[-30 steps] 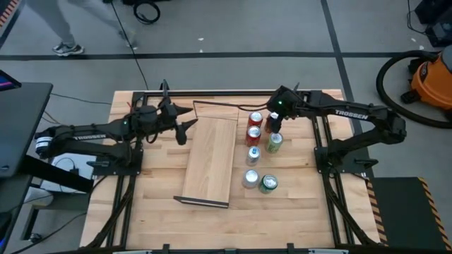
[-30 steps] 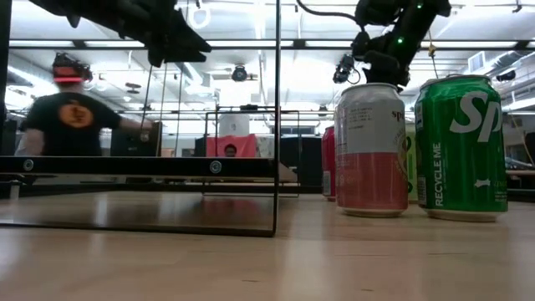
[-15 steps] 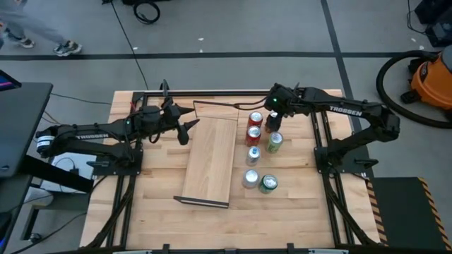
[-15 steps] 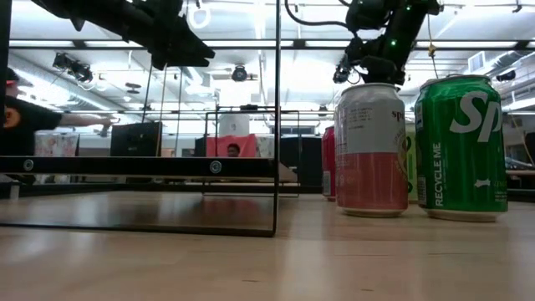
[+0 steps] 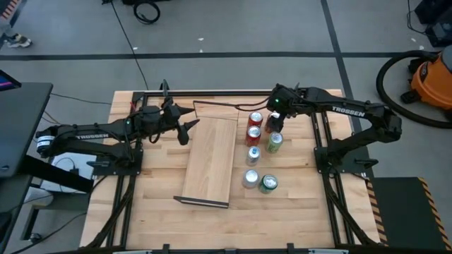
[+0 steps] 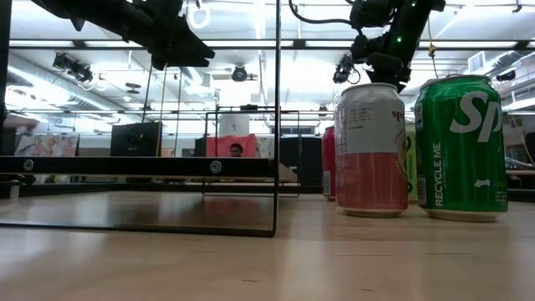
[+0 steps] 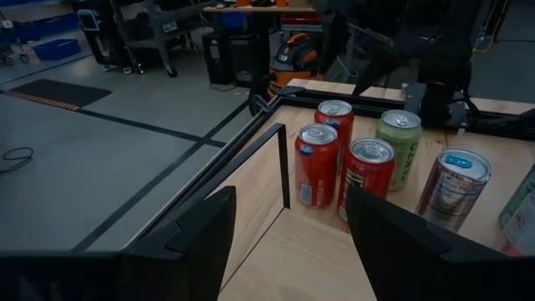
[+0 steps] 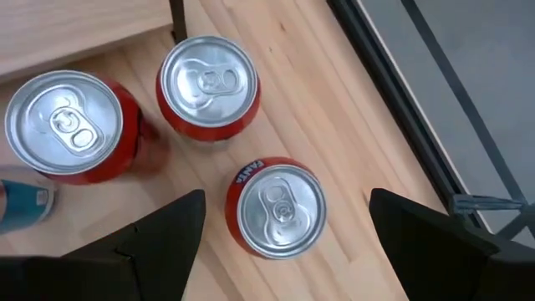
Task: Place canned beverage on shelf
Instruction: Put the right orange soda can on the shelf
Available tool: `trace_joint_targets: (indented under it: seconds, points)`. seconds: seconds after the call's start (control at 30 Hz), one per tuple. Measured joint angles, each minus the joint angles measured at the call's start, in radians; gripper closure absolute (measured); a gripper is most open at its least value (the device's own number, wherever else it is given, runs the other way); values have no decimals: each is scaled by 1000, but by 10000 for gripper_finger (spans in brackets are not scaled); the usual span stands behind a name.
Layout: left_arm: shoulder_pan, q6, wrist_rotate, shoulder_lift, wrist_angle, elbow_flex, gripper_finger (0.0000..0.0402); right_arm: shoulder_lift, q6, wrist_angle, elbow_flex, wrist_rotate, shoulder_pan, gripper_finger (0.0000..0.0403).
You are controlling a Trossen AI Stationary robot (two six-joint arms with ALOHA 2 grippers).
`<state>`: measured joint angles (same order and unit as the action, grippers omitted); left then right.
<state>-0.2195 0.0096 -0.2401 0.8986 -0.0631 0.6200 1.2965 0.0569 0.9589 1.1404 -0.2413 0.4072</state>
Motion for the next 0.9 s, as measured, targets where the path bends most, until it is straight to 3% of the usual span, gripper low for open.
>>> trace_joint_targets:
  seconds: [0.43, 0.9]
  points:
    - [0, -9, 0, 0, 1, 0, 164, 2, -40, 74, -1, 19, 0, 50]
    - [0, -8, 0, 0, 0, -1, 164, 10, -199, -44, -70, 30, 26, 50]
